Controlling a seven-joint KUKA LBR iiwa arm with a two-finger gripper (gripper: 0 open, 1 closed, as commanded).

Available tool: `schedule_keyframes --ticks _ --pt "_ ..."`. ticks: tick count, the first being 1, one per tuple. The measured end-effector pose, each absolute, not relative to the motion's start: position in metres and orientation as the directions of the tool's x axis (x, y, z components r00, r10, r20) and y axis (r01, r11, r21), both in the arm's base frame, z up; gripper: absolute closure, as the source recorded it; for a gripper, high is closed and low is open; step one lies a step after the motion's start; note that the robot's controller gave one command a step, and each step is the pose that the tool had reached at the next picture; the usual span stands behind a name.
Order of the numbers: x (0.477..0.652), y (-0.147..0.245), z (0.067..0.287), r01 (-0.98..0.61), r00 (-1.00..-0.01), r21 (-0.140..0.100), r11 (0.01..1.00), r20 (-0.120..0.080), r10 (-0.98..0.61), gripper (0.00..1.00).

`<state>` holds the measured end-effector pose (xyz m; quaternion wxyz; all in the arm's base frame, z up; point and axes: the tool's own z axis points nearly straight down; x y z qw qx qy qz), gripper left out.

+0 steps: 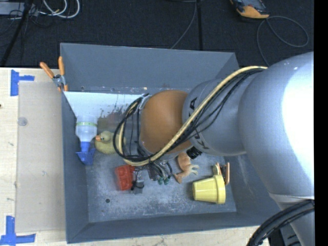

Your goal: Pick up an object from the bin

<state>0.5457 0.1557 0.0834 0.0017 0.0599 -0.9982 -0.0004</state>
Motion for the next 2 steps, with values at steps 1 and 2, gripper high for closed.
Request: schedule_keyframes --ticks 1,2 --pt "0.545 0.155 0.09 -0.119 -0.993 0.0 0.993 0.008 -0.119 1.0" --pt "0.543 0.155 0.112 -0.118 -0.993 -0.001 0.993 0.012 -0.118 1.0"
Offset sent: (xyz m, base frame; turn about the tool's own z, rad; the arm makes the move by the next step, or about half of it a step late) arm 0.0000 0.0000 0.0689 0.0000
